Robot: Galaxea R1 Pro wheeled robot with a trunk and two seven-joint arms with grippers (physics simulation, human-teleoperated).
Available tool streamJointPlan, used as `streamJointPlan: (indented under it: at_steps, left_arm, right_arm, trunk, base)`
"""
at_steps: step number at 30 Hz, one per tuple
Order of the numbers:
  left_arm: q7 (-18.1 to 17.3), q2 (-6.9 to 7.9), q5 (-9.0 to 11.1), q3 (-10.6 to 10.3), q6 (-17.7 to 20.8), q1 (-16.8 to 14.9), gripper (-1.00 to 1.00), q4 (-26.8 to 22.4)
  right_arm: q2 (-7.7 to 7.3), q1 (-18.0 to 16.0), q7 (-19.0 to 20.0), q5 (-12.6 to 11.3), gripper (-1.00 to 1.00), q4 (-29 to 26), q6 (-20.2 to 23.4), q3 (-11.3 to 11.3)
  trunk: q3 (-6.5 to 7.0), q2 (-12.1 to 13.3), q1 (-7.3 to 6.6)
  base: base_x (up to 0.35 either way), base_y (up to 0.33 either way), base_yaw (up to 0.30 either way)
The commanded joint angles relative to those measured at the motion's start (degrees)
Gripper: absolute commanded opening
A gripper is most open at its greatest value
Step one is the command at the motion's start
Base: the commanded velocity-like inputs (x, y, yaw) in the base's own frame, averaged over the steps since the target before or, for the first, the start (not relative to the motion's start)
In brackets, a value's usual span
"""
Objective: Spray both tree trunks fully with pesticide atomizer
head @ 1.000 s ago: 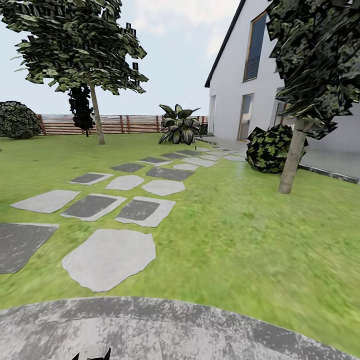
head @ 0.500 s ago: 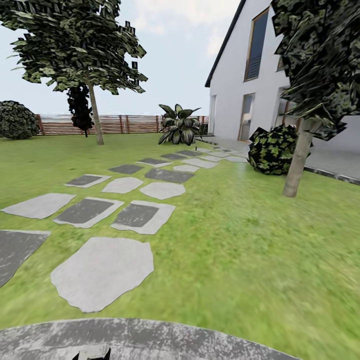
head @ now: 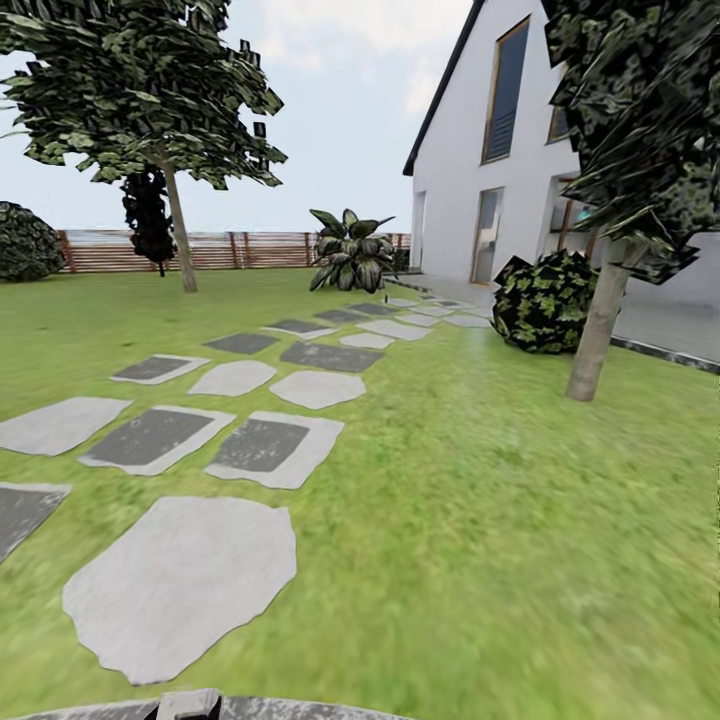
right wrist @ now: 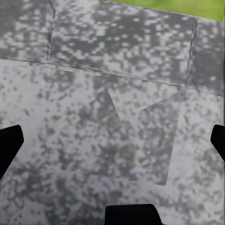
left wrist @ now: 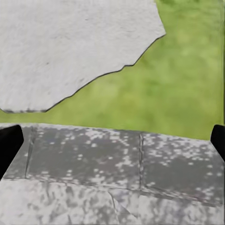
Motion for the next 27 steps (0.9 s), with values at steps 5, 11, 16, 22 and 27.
streamJointPlan:
  at_steps: [5,11,16,22,27]
  left_arm:
    - [0.0,0.0,0.0,0.0,0.0,0.0,1.0,0.0]
    - [0.0,0.0,0.0,0.0,0.0,0.0,1.0,0.0]
    - [0.0,0.0,0.0,0.0,0.0,0.0,1.0,0.0]
    - [0.0,0.0,0.0,0.0,0.0,0.0,1.0,0.0]
    - [0.0,0.0,0.0,0.0,0.0,0.0,1.0,0.0]
  right_arm:
    - [0.0,0.0,0.0,0.0,1.0,0.0,0.0,0.0]
    - [0.0,0.0,0.0,0.0,1.0,0.0,0.0,0.0]
    - [0.0,0.0,0.0,0.0,1.0,0.0,0.0,0.0]
    - [0.0,0.0,0.0,0.0,1.0,0.0,0.0,0.0]
    - [0.0,0.0,0.0,0.0,1.0,0.0,0.1,0.0]
  trunk:
    - [0.31,0.0,0.0]
    - [0.68,0.0,0.0]
    - [0.77,0.0,0.0]
    - [0.77,0.0,0.0]
    - [0.77,0.0,0.0]
  base:
    - [0.329,0.0,-0.178]
    - [0.329,0.0,-0.177]
    - [0.329,0.0,-0.048]
    - [0.329,0.0,-0.004]
    - [0.329,0.0,0.0]
